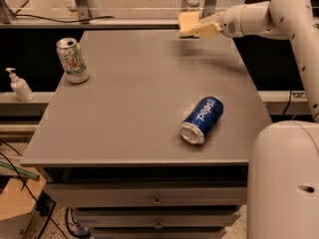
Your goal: Move sponge near 7up can
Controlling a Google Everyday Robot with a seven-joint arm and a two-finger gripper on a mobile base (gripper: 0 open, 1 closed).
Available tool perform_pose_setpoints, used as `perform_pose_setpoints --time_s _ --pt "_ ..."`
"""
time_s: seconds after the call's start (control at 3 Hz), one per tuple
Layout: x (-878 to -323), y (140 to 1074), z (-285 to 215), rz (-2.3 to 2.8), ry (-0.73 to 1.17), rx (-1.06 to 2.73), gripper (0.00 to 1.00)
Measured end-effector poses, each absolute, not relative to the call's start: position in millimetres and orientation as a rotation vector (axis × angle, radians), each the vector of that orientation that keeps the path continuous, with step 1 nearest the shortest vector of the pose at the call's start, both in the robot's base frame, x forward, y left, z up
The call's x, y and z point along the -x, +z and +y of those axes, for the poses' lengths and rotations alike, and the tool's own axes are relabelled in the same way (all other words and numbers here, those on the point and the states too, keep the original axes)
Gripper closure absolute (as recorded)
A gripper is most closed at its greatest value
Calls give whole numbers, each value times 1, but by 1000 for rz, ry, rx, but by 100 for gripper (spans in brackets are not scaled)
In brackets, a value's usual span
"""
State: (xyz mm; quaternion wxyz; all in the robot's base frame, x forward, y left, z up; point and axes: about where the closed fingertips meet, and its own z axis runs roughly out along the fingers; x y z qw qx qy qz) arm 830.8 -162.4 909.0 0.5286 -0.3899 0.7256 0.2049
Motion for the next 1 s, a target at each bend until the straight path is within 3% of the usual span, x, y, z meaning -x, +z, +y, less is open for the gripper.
perform_pose_setpoints --time_s 1.0 --pt "-732 908 -32 1573 727 1387 100"
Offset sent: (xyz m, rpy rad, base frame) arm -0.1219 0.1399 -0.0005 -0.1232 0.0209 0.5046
